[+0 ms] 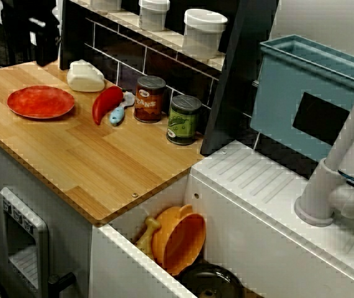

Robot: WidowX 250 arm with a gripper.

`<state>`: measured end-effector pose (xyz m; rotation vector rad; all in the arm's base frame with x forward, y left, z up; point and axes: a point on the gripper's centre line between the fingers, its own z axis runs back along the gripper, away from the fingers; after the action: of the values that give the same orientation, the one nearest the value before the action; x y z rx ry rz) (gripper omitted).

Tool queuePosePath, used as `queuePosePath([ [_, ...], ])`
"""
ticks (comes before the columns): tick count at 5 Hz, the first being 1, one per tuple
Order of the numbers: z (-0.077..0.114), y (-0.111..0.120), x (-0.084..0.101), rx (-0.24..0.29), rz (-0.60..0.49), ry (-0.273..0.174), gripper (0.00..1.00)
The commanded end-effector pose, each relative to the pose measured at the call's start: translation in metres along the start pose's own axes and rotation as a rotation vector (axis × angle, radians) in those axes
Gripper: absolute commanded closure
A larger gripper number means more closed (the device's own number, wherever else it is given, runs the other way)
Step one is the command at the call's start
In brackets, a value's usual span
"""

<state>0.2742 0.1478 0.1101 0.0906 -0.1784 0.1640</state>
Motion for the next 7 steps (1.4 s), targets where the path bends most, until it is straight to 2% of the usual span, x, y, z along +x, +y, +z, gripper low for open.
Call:
queuePosePath([
  [1, -0.017, 0.006, 0.011, -0.001, -0.001, 0.005, 0.00],
  [2, -0.026, 0.018, 0.023, 0.027, 0.002, -0.001, 0.00],
  [3, -0.031, 0.039, 0.037, 0.023, 0.022, -0.034, 0.00],
  [4, -0.043, 0.058, 0.049, 0.070, 0.048, -0.065, 0.00],
  [5, -0.061, 0.074, 0.050, 0.119, 0.041, -0.080, 0.00],
  [7, -0.077, 0.084, 0.045, 0.160, 0.006, -0.067, 0.00],
])
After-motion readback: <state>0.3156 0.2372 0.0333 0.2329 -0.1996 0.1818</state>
